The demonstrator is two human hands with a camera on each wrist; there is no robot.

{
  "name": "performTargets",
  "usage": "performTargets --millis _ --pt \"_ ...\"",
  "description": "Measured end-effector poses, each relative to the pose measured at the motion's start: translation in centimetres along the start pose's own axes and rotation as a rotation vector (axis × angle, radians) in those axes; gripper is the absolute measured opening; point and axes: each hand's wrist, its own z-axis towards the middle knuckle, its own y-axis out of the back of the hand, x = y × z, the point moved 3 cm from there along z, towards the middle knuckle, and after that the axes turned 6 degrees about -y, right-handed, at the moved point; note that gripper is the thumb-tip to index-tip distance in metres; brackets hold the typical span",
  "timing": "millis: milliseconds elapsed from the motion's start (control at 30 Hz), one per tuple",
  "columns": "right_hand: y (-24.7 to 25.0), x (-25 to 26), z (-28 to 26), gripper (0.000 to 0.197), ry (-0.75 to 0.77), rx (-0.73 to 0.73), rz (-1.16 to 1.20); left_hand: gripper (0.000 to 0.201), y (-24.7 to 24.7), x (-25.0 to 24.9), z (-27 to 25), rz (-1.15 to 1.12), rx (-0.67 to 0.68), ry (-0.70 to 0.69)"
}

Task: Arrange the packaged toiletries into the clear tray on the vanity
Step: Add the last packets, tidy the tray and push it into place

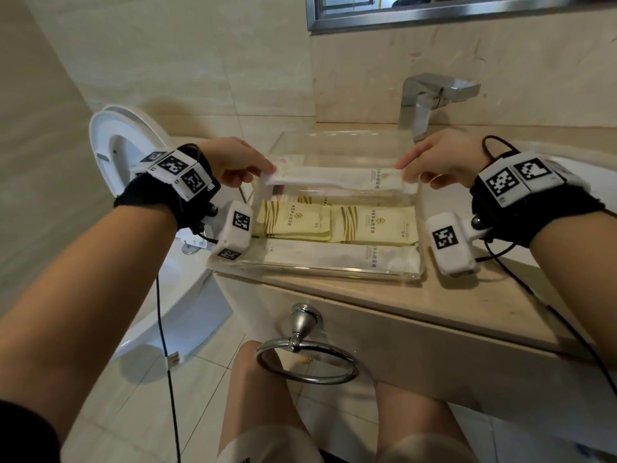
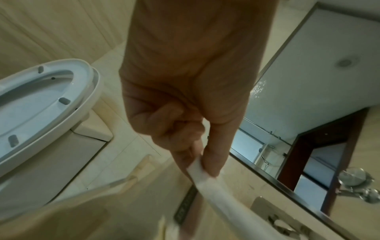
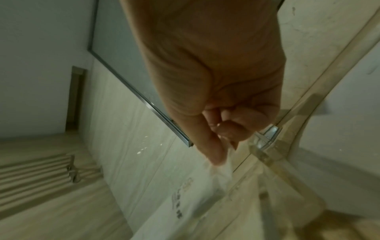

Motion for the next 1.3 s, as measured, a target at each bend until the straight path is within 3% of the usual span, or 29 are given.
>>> performTargets --millis 133,400,833,1067,1300 --pt "-0.3 0.0 -0.2 0.015 0.03 -0.017 -0.11 0.014 -0.2 0.1 0.3 0.128 -0.075 -0.016" --pt "-0.6 -0.3 -0.1 0.02 0.057 -0.029 -0.249 0.017 -0.6 -0.2 0.2 0.239 -0.082 -0.006" --pt "-0.9 0.2 -0.4 0.015 0.066 -0.108 -0.286 0.017 -0.1 0.3 0.4 0.231 -0.112 -0.014" --pt "-1.5 0.3 -0.8 0.017 0.057 -0.078 -0.332 0.017 0.2 0.1 0.6 0.183 -0.17 -0.053" --pt "-1.0 1.2 -1.2 0.004 0.116 -0.163 -0.346 0.028 0.0 -0.1 0.9 0.22 -0.214 -0.078"
